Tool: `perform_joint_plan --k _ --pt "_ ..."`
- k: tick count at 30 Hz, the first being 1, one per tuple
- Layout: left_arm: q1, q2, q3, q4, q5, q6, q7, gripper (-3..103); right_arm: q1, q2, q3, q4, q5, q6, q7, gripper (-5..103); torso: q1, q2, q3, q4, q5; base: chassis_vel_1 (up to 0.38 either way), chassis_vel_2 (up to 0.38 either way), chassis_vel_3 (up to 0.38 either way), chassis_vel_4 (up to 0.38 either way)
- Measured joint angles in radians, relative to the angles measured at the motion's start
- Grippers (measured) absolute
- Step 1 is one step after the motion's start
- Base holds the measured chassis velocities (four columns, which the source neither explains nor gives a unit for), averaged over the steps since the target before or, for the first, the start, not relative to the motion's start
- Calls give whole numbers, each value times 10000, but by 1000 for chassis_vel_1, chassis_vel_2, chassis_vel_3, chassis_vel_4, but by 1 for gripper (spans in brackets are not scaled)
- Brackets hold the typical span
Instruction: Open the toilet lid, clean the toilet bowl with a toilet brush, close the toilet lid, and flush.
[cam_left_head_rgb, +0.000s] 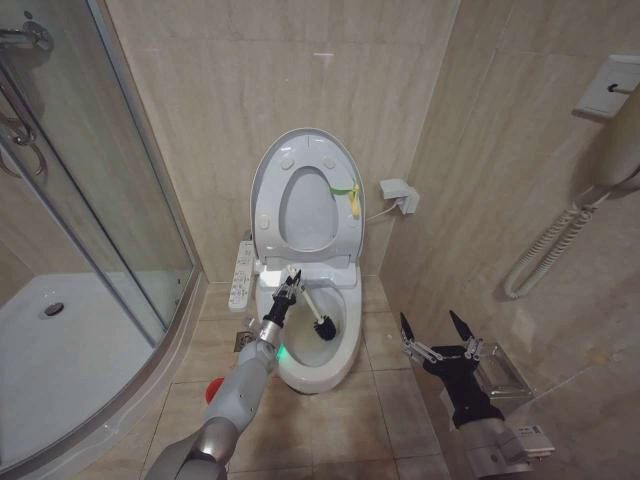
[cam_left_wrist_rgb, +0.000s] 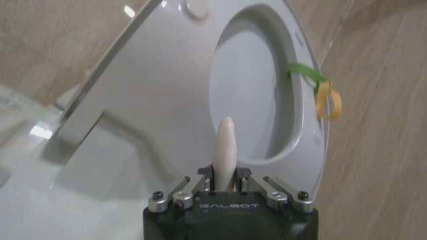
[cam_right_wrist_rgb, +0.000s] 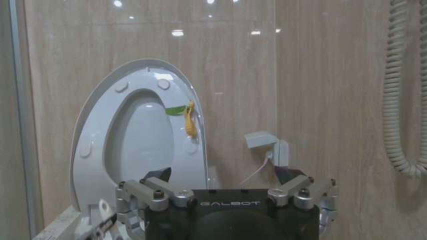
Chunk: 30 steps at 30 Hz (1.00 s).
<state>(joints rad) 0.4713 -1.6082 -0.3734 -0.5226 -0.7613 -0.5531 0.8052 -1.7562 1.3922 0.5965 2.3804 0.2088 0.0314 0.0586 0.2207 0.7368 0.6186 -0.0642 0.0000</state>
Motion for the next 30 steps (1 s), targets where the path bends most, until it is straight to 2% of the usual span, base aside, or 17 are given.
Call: perform_joint_plan --k 4,7,13,19,30 --pt "-6 0 48 -74 -72 64 -9 21 0 0 0 0 0 0 0 100 0 0 0 2 0 0 0 0 0" --pt "27 4 47 337 268 10 71 21 0 0 0 0 0 0 0 100 0 1 1 7 1 0 0 0 0" --pt "21 4 130 408 380 -7 87 21 0 0 0 -1 0 0 0 100 0 1 1 5 0 0 0 0 0" --pt "-311 -3 235 109 143 47 48 21 0 0 0 0 0 0 0 100 0 2 0 -4 0 0 0 0 0" --pt "54 4 297 237 -41 145 -17 21 0 0 0 0 0 0 0 100 0 1 0 8 1 0 0 0 0"
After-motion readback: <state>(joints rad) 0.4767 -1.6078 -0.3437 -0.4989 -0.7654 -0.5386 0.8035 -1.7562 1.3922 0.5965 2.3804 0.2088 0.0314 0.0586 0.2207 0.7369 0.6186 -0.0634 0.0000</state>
